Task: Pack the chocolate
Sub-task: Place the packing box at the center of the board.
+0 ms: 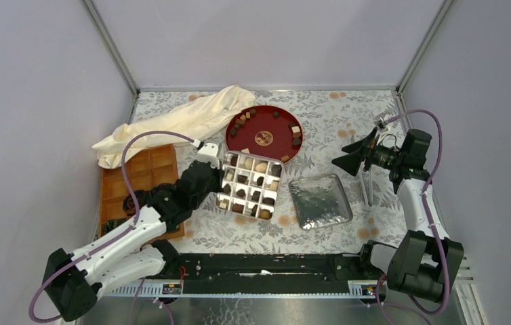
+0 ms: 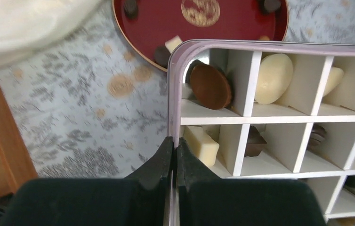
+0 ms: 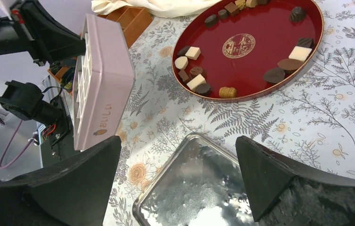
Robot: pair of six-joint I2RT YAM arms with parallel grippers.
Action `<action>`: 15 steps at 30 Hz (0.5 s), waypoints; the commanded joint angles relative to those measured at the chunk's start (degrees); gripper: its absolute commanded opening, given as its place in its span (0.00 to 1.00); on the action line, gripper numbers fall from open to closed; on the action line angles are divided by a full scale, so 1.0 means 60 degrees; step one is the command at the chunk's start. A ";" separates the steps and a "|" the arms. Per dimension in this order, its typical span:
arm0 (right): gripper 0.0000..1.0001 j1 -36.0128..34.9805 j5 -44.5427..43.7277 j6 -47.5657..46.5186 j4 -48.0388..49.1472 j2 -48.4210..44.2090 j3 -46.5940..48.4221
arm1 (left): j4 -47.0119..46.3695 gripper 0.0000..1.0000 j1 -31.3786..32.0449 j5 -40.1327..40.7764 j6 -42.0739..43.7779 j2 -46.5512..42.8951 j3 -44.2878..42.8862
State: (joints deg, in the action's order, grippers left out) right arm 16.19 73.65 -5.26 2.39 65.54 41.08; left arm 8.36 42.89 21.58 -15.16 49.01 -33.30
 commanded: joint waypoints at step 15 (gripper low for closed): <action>1.00 -0.0002 0.0134 -0.0620 -0.0301 -0.0044 0.0520 | 0.1008 0.00 -0.0885 -0.2749 -0.2454 0.2746 -0.0922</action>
State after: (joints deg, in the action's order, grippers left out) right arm 16.19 73.60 -7.31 1.32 65.54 41.34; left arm 18.65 38.48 9.21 -26.50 65.14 -36.95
